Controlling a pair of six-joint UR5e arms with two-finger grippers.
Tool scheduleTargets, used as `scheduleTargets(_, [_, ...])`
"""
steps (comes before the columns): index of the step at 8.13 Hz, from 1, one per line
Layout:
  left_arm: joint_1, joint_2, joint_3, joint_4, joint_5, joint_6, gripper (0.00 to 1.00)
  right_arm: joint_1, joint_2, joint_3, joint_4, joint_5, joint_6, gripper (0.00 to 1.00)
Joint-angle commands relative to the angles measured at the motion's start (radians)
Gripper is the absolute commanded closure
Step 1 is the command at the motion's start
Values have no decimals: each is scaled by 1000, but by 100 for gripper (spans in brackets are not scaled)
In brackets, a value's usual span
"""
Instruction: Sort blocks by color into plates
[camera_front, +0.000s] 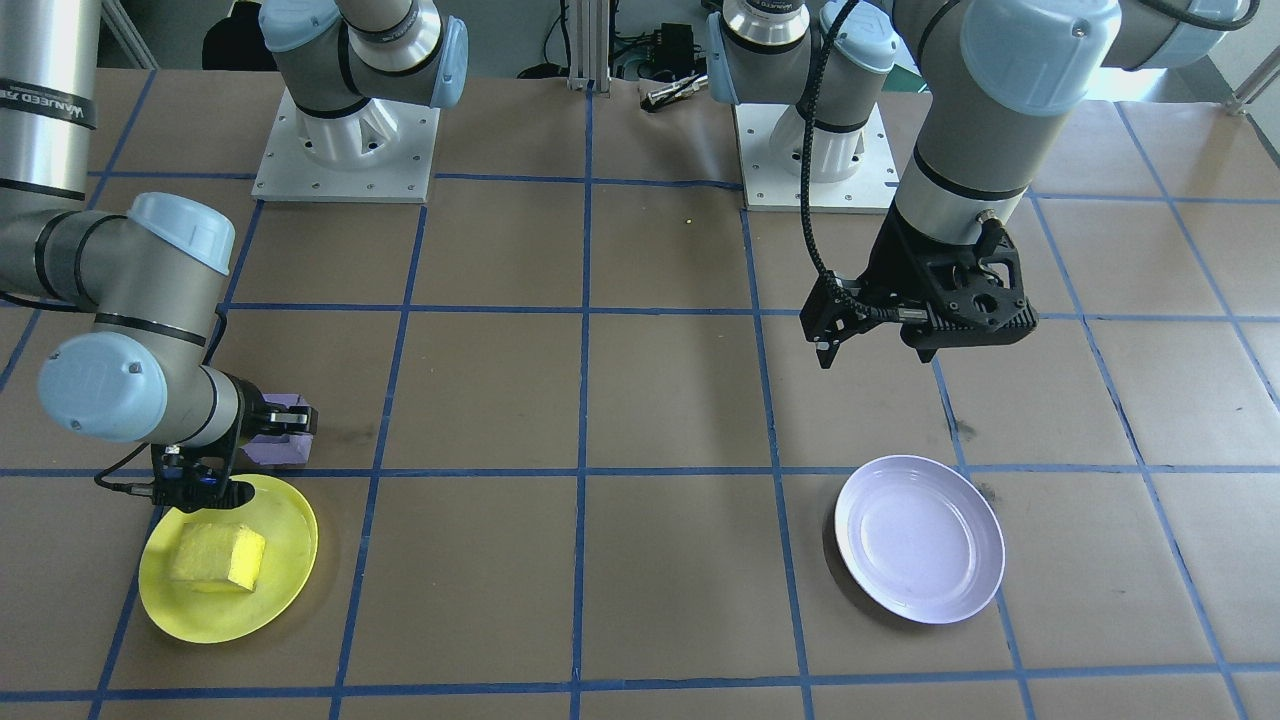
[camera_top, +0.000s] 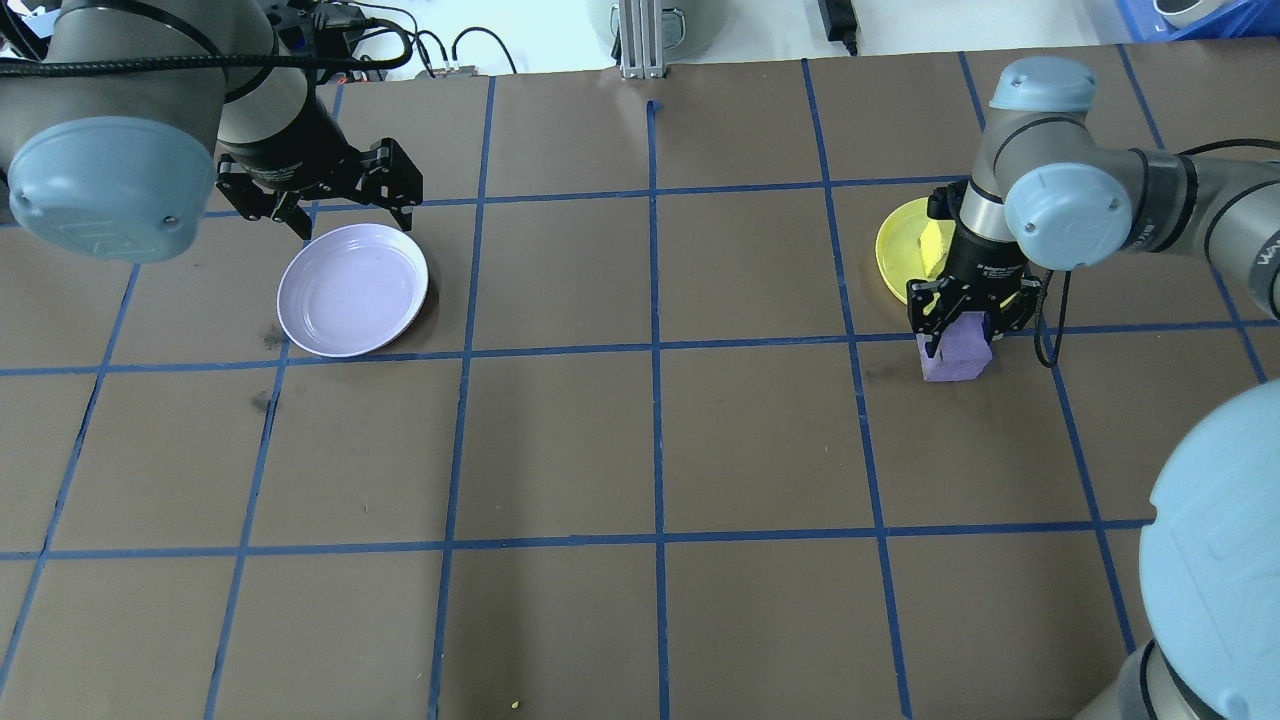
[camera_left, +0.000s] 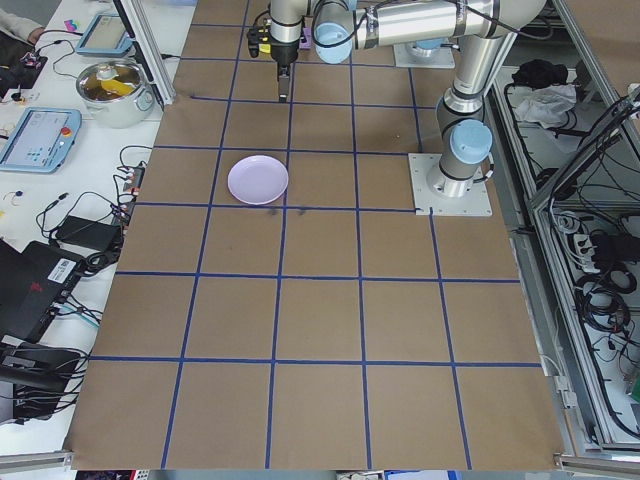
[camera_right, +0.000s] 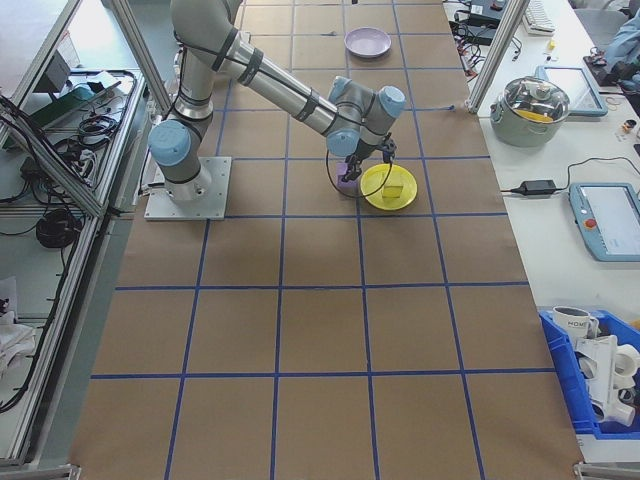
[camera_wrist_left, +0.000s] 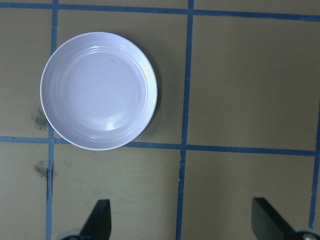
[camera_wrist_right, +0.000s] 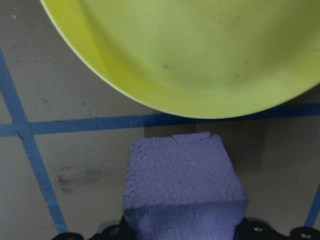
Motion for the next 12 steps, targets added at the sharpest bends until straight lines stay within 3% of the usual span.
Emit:
scheduleTargets(1, [0,0,-1,8,0,0,0,145,-90,-8,84,69,135,54])
scheduleTargets(4, [0,0,-1,8,0,-2,0,415,-91,-52,57,211,388,52])
scheduleTargets(5, [0,0,-1,8,0,0,0,505,-59,-94,-15,246,491,47])
scheduleTargets(7, [0,0,-2,8,0,0,0,641,56,-190,-92,289,625,46])
scheduleTargets(9, [0,0,-2,8,0,0,0,680,115,-230,-114,308,665,43])
scheduleTargets(10, [0,0,-2,8,0,0,0,680,118,-231,-114,302,665,39])
scheduleTargets(12, [2,-2,-1,6,-2,0,0,680,118,-231,-114,291,665,7])
